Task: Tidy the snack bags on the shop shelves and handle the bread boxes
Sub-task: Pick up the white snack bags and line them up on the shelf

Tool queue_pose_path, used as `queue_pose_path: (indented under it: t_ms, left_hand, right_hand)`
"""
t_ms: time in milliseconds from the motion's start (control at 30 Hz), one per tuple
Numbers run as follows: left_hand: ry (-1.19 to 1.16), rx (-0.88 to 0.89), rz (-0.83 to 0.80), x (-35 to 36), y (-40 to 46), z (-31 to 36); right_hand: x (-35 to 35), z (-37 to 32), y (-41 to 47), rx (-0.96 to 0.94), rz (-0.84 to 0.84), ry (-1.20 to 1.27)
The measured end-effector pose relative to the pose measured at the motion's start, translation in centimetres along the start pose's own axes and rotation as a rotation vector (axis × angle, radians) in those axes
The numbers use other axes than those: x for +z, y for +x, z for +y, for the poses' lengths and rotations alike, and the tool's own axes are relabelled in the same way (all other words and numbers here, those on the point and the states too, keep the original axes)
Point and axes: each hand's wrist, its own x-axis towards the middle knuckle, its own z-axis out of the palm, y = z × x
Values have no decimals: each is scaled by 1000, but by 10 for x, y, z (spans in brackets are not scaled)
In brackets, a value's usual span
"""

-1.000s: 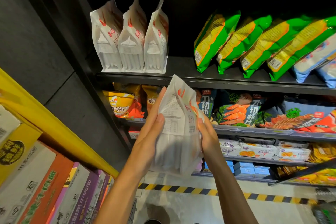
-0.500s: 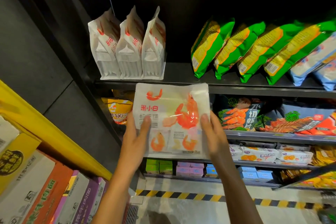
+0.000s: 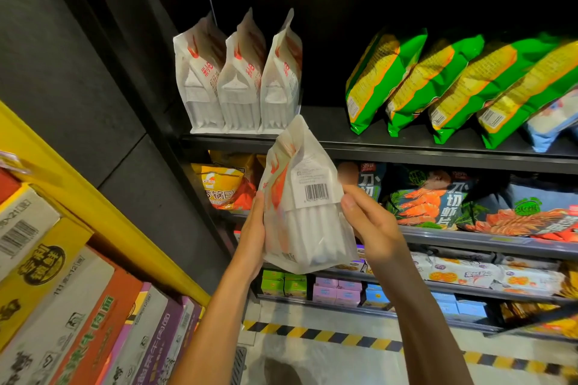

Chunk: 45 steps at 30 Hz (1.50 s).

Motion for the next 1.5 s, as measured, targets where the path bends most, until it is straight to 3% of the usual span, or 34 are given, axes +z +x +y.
queue_pose_path:
  t_ms: [433, 667, 800, 900, 1033, 1200, 1367, 1500]
  left_hand:
    - [110, 88, -117, -15, 0, -5]
    - [82, 249, 82, -10, -12, 12]
    - [137, 253, -103, -22, -23, 25]
    - [191, 273, -278, -42, -31, 34]
    - [255, 255, -419, -53, -38, 39]
    - [246, 163, -296, -51, -42, 34]
    - [312, 87, -322, -52, -47, 35]
    - [278, -5, -345, -54, -46, 36]
  right_hand:
    - [2, -3, 2, -23, -11, 28]
    - [0, -5, -5, 20, -39, -76]
    - [-12, 2, -2, 39, 37, -87]
    - [-27, 13, -1, 184, 139, -20]
    - [-38, 33, -1, 374, 123, 105]
    - [-37, 46, -2, 446, 103, 261]
    - [-42, 55, 21, 530, 94, 117]
    - [-46, 61, 1, 584, 16, 139]
